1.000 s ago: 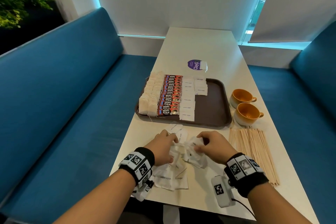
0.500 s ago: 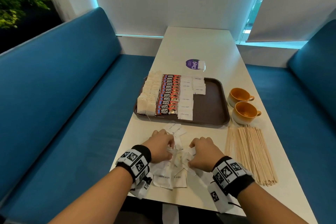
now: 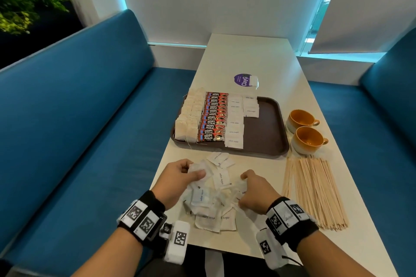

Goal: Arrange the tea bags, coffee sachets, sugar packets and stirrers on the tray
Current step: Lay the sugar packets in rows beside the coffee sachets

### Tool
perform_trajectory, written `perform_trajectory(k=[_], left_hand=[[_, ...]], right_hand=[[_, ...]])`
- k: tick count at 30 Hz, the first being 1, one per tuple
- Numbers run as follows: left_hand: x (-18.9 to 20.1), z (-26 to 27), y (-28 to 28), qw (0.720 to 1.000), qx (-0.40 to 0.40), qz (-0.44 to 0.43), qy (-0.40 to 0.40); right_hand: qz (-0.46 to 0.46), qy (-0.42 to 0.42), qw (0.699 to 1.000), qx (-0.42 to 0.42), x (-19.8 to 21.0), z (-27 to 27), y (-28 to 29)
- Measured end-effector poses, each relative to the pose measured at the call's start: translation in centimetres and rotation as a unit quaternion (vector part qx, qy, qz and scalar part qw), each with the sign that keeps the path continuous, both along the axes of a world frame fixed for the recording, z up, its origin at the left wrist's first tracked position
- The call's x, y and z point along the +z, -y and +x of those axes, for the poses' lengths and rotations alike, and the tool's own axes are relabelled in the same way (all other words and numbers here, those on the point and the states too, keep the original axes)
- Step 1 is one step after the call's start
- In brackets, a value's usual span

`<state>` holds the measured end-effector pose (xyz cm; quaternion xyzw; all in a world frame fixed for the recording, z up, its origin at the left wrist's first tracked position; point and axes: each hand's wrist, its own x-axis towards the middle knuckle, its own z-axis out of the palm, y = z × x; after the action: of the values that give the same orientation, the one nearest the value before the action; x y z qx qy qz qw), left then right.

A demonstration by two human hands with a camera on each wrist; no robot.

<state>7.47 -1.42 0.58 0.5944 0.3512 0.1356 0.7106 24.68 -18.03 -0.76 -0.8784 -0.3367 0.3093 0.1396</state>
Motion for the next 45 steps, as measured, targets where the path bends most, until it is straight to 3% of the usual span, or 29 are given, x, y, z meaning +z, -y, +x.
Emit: perform_trajectory(k=[3, 7, 11, 13, 15, 18, 21, 24, 26, 28, 32, 35, 42, 45], left_hand=[[0.3, -0.9, 0.8, 0.991, -0.004, -0.126, 0.041], [0.4, -1.7, 1.9, 0.972, 0.013, -0.221, 0.081], [0.3, -1.6, 3.0, 0.958, 0.016, -0.273, 0.085], [0.2, -1.2, 3.3, 0.947, -0.008, -0.311, 0.082], [0.3, -0.7, 3.5, 0.929, -0.061, -0.352, 0.102], [0.8, -0.5, 3.7, 0.913, -0.038, -0.384, 0.135], [0.6, -0.9, 3.3, 0.938, 0.007, -0.322, 0.125], [0.0, -2.5, 2.0, 0.942, 0.03, -0.305, 0.135], [-0.5, -4.1, 0.9, 0.936, 0.056, -0.315, 0.146], [-1.3, -5.8, 0.1, 0.932, 0.085, -0.318, 0.153], [-2.7, -8.0, -0.1, 0.935, 0.13, -0.3, 0.139], [-3.0, -9.0, 0.4, 0.932, 0.145, -0.304, 0.133], [-2.9, -9.5, 0.7, 0.93, 0.158, -0.308, 0.123], [-2.5, -8.9, 0.8, 0.931, 0.153, -0.308, 0.124]], right_hand=[[-0.008, 0.034, 0.999, 0.027, 0.3, 0.1, 0.2], [0.045, 0.001, 0.999, 0.018, 0.6, 0.7, 0.9], [0.195, -0.138, 0.97, -0.047, 2.0, -0.1, 0.7], [0.265, -0.218, 0.938, -0.045, 3.1, -1.0, 0.0], [0.293, -0.234, 0.927, -0.021, 4.2, -2.2, -1.2], [0.275, -0.183, 0.943, 0.027, 4.5, -3.7, -3.0], [0.261, -0.07, 0.959, 0.08, 4.1, -4.4, -4.1], [0.283, -0.081, 0.954, 0.051, 3.6, -4.2, -4.7], [0.24, -0.076, 0.966, 0.056, 3.1, -4.0, -5.1], [0.165, -0.029, 0.978, 0.123, 2.4, -4.2, -5.2], [0.066, 0.037, 0.959, 0.275, 1.0, -6.3, -5.2], [0.03, 0.117, 0.934, 0.336, 0.2, -7.4, -5.1], [0.061, 0.128, 0.94, 0.31, 0.2, -6.1, -6.1], [0.081, 0.097, 0.956, 0.265, 0.7, -5.3, -6.5]])
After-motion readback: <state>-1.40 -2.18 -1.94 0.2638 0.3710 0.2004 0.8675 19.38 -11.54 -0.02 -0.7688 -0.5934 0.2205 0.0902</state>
